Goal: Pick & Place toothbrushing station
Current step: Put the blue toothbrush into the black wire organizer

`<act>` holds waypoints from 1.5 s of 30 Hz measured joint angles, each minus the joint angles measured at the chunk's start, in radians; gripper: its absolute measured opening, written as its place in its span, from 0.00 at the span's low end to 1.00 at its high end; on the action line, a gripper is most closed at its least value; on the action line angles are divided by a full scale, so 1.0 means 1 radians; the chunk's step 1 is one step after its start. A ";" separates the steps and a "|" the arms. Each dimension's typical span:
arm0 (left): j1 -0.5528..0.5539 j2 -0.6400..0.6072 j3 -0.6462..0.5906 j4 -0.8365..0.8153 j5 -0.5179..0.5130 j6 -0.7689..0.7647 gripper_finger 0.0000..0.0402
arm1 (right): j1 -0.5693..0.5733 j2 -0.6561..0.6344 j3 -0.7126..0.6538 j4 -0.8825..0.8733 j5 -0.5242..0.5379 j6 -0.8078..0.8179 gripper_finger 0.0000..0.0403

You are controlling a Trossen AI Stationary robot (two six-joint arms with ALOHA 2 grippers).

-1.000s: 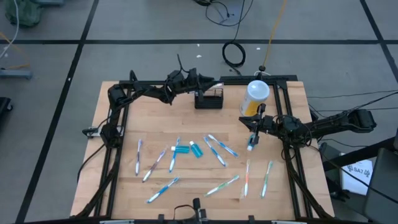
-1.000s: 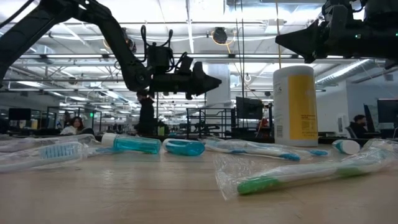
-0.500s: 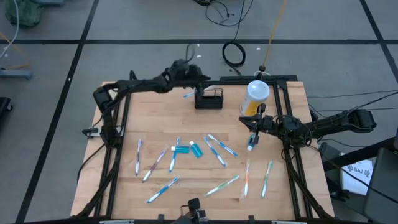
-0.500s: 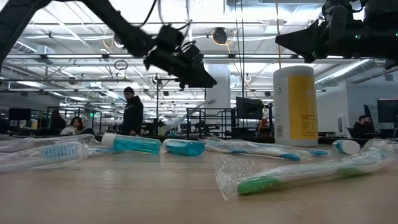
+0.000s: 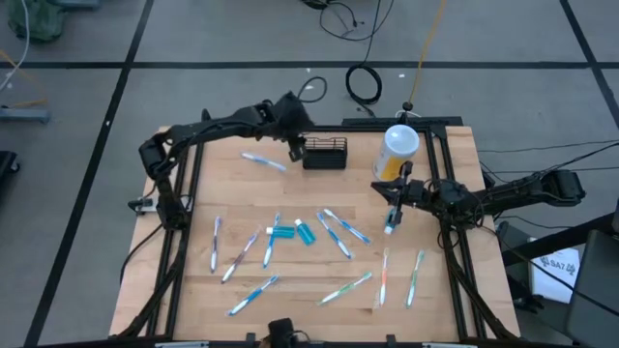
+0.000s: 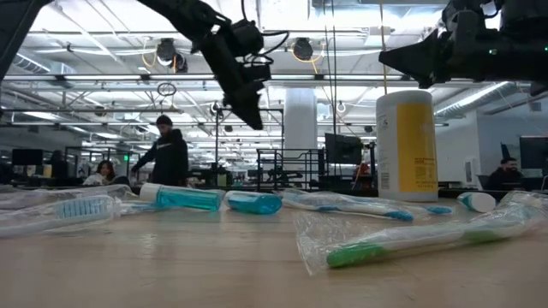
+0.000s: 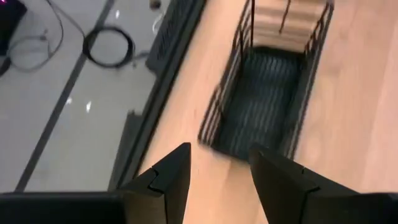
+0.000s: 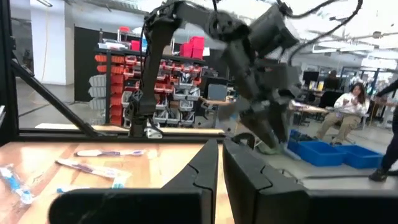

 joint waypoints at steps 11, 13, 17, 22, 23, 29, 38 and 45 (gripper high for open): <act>0.013 -0.051 -0.055 -0.338 0.008 0.118 0.42 | 0.000 0.000 0.000 -0.015 -0.002 0.071 0.05; 0.020 -0.050 -0.111 -0.309 0.049 0.169 0.42 | 0.000 0.000 0.000 -0.014 -0.002 0.072 0.05; 0.029 -0.049 -0.233 -0.205 0.060 0.293 0.42 | 0.000 0.000 0.000 -0.015 -0.002 0.072 0.05; 0.048 -0.042 -0.321 -0.081 0.086 0.370 0.42 | 0.000 0.000 0.000 -0.014 -0.001 0.072 0.05; 0.054 -0.039 -0.332 -0.078 0.098 0.374 0.42 | 0.000 0.000 0.000 -0.015 -0.001 0.072 0.05; 0.067 -0.037 -0.371 -0.037 0.135 0.376 0.42 | 0.000 0.000 0.000 -0.020 -0.001 0.072 0.05; 0.067 -0.037 -0.440 0.045 0.105 0.375 0.42 | 0.000 0.000 0.000 -0.020 -0.001 0.072 0.05; 0.075 -0.037 -0.494 0.092 0.078 0.384 0.42 | 0.000 0.000 0.000 -0.018 -0.001 0.072 0.05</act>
